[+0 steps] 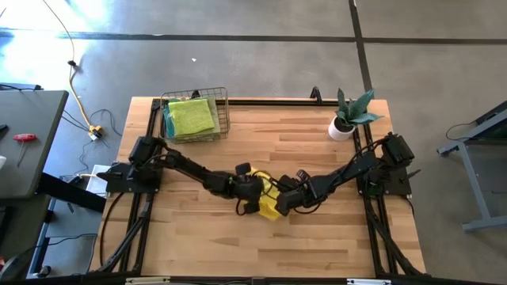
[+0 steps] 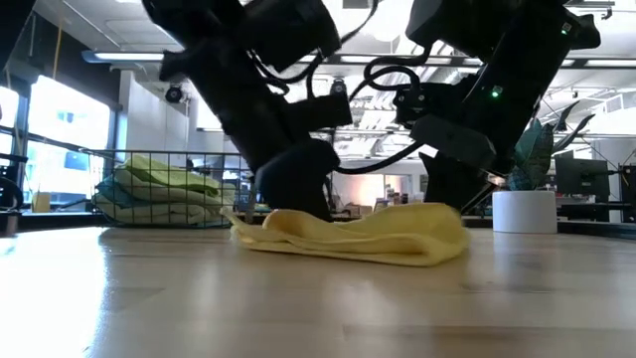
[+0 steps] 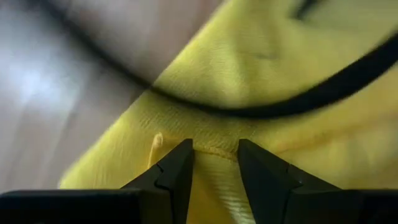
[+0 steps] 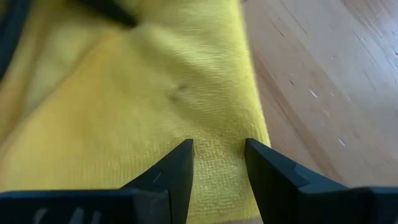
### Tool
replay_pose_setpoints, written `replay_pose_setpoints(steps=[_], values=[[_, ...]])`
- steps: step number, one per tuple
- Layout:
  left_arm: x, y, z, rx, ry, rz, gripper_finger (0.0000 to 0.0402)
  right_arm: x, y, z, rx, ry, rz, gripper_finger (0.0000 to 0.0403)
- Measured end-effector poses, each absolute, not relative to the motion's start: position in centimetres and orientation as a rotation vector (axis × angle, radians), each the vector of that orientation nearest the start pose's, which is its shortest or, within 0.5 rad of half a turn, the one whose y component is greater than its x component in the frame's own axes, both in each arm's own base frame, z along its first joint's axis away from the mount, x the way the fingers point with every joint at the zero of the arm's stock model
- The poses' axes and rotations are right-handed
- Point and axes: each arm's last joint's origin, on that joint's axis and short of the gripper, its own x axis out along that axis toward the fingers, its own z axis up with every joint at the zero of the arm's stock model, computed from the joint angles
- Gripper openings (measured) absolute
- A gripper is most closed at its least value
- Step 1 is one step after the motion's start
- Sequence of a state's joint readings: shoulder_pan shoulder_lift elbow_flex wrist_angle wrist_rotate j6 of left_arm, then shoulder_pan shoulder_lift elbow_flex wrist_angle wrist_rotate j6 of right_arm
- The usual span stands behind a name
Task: Fold microfiber towels
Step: Fold the yellow towel
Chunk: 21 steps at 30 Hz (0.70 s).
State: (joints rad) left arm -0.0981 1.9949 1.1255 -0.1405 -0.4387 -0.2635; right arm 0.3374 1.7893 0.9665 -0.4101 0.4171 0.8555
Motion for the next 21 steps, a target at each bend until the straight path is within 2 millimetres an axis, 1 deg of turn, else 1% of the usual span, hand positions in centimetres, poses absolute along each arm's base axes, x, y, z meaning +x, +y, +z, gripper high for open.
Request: replay_pose_setpoints(steps=[3, 9, 12, 16, 21], values=[[38.0, -3.5, 11.6, 0.048, 0.934, 0.417, 0.0119, 30.5, 9.3, 13.4, 0.309, 1.010, -0.539, 0.0138], [36.9, -4.8, 11.9, 0.022, 0.994, 0.439, 0.0119, 30.5, 9.3, 13.4, 0.308, 1.012, -0.542, 0.0138], [36.7, -5.7, 12.3, 0.004, 0.985, 0.431, 0.0119, 30.5, 9.0, 13.3, 0.307, 1.018, -0.551, 0.0138], [36.5, -6.8, 13.3, 0.000, 0.950, 0.402, 0.0119, 30.6, 8.7, 13.3, 0.312, 1.017, -0.559, 0.0138], [36.2, -7.5, 13.4, -0.017, 0.940, 0.416, 0.0119, 30.9, 8.3, 13.7, 0.287, 1.000, -0.536, 0.0138]])
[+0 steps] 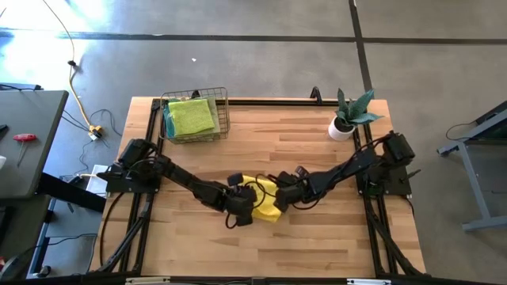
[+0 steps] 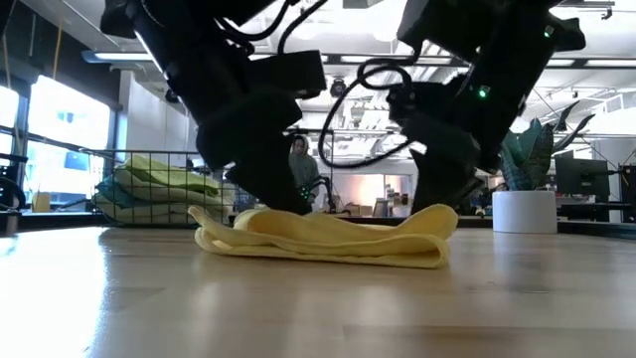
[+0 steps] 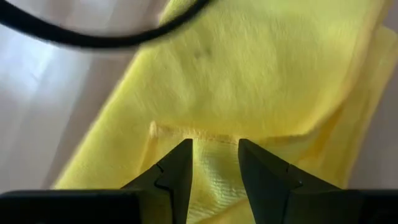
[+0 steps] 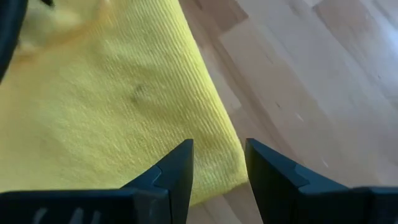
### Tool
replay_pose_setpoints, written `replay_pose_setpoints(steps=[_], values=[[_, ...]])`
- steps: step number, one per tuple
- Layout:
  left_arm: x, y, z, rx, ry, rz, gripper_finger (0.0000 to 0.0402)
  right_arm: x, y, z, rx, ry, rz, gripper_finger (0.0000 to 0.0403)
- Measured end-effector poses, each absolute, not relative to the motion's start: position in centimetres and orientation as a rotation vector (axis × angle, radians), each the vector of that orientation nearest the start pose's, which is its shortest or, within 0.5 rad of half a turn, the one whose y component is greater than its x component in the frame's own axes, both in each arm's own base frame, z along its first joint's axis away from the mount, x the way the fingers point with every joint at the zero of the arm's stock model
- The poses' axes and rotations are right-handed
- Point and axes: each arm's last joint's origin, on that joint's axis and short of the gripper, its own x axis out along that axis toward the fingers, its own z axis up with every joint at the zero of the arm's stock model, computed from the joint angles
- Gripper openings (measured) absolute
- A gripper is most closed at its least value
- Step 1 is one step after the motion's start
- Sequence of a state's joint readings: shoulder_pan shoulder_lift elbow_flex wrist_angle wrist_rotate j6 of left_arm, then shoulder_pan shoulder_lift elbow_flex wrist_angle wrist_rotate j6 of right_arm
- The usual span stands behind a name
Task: Fold microfiber towels
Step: Fold the yellow towel
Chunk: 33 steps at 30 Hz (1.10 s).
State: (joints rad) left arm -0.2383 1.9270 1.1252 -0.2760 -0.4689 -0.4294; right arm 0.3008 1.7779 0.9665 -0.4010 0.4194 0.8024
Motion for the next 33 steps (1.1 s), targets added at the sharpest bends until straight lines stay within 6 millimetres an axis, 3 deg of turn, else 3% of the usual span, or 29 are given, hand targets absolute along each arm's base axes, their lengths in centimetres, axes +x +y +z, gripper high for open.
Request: replay_pose_setpoints(steps=[9, 16, 23, 33], values=[[35.0, -9.4, 13.3, -0.169, 1.051, 0.328, 0.0119, 31.4, 8.6, 15.1, 0.312, 0.907, -0.477, 0.0138], [35.5, -10.5, 15.1, -0.138, 0.930, 0.335, 0.0119, 33.1, 9.5, 13.6, 0.358, 0.869, -0.349, 0.0138], [36.1, -9.8, 15.6, -0.050, 0.873, 0.413, 0.0119, 33.2, 10.5, 11.9, 0.360, 0.913, -0.304, 0.0138], [36.1, -8.0, 14.9, -0.117, 0.895, 0.475, 0.0119, 33.1, 10.5, 11.6, 0.321, 0.920, -0.335, 0.0138]])
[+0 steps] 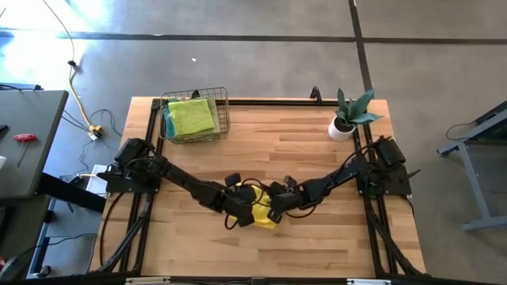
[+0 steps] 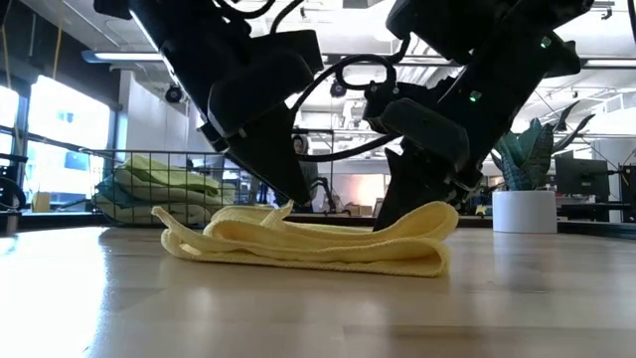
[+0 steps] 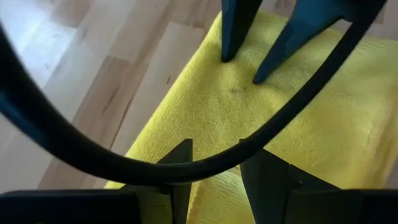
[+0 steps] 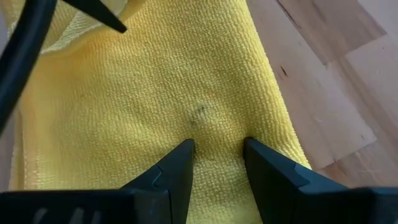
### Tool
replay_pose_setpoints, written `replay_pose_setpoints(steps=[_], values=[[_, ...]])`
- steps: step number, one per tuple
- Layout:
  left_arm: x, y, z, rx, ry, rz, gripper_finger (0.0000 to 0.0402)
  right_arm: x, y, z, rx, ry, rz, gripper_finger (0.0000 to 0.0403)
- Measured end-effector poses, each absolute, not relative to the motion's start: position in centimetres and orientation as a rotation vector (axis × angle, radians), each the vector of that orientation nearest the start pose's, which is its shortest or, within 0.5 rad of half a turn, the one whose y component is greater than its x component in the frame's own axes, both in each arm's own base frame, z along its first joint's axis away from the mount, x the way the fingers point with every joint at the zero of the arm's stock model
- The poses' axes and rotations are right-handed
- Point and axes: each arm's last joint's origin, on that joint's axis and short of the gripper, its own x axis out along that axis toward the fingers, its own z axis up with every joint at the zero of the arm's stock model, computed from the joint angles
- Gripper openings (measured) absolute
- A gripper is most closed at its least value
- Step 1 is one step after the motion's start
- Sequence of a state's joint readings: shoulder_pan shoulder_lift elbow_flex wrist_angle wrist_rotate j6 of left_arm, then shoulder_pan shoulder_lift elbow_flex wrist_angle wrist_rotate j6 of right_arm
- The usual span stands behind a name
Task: Fold microfiber towels
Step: Fold the yellow towel
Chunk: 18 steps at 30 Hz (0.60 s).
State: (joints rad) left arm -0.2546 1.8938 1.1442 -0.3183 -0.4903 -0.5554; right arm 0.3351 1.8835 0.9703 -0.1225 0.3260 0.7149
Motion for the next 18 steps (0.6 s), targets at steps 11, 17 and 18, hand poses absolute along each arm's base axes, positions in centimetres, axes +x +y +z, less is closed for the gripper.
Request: replay_pose_setpoints(steps=[11, 17, 18], values=[[35.3, -9.0, 14.4, -0.259, 1.042, 0.344, 0.0119, 33.0, 10.5, 11.5, 0.306, 0.928, -0.338, 0.0138], [34.3, -11.4, 14.3, -0.323, 1.114, 0.273, 0.0119, 33.0, 10.5, 11.5, 0.290, 0.933, -0.332, 0.0138], [34.2, -11.8, 14.4, -0.330, 1.122, 0.265, 0.0119, 33.0, 10.4, 11.4, 0.286, 0.934, -0.330, 0.0138]])
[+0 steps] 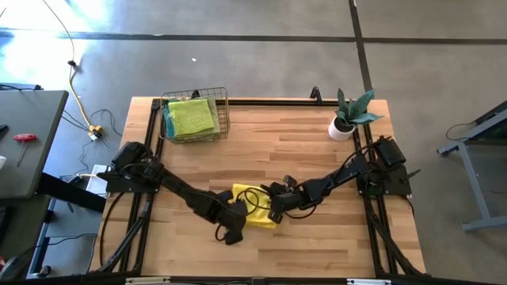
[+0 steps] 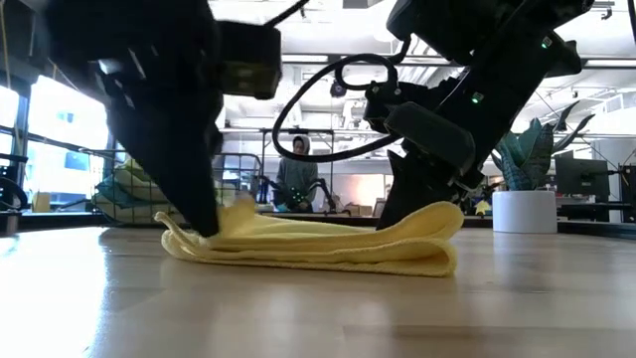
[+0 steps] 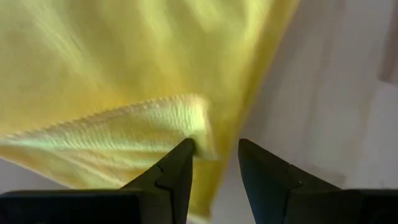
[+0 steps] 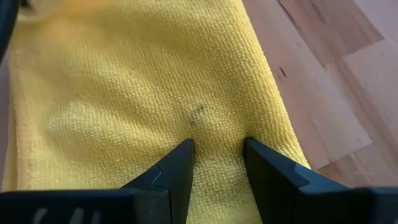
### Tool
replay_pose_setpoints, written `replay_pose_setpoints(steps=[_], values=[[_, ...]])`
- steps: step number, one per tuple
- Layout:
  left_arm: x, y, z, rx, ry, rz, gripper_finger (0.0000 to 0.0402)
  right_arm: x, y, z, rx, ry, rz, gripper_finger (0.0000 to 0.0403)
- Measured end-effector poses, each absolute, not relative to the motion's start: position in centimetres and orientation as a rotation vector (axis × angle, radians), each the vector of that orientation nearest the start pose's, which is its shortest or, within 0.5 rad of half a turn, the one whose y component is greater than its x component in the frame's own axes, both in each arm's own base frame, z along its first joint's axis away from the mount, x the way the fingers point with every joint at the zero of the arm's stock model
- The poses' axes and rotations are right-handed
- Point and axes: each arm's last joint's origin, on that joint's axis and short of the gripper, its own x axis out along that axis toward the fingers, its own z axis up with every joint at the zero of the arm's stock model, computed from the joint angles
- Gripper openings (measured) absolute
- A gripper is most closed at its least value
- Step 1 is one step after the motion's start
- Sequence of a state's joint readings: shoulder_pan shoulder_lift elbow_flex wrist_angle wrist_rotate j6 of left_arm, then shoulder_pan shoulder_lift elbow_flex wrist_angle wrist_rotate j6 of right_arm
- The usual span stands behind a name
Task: Fold microfiber towels
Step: Fold the yellow towel, then put the folded yellow towel into the wire basket
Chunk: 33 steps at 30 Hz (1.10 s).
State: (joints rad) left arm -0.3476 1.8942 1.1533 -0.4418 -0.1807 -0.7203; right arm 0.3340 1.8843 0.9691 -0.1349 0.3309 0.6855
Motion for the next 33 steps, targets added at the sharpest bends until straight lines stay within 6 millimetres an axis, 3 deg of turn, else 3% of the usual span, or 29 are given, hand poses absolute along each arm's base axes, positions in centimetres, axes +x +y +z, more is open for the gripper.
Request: replay_pose_setpoints(steps=[10, 20, 26, 33], values=[[33.3, -14.0, 15.2, -0.388, 1.149, 0.226, 0.0119, 32.9, 10.4, 11.4, 0.268, 0.941, -0.323, 0.0138], [34.0, -12.9, 18.0, -0.210, 0.949, 0.328, 0.0119, 32.9, 10.4, 11.4, 0.274, 0.944, -0.321, 0.0138], [34.1, -11.1, 16.4, -0.064, 0.982, 0.474, 0.0119, 31.9, 10.2, 12.7, 0.250, 0.984, -0.313, 0.0138], [35.1, -9.1, 13.9, -0.067, 1.085, 0.476, 0.0119, 29.6, 10.6, 17.0, 0.314, 0.974, -0.332, 0.0138]])
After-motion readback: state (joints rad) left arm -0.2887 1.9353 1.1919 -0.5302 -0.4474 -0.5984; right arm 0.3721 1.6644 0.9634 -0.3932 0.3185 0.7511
